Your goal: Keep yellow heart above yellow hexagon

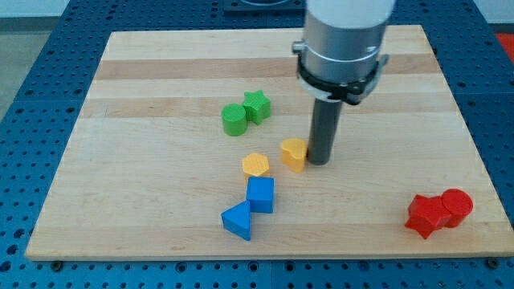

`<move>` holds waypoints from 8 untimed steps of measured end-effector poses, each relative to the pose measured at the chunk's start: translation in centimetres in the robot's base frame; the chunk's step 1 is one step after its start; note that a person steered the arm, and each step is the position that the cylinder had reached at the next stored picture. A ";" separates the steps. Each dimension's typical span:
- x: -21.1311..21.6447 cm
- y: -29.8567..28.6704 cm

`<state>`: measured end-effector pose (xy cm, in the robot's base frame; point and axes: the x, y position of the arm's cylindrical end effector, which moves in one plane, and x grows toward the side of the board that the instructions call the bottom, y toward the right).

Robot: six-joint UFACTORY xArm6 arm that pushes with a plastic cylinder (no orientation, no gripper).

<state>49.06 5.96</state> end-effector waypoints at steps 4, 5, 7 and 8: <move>-0.1 -3.0; -0.1 -3.0; -0.3 -3.4; -0.3 -3.4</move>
<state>48.72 2.58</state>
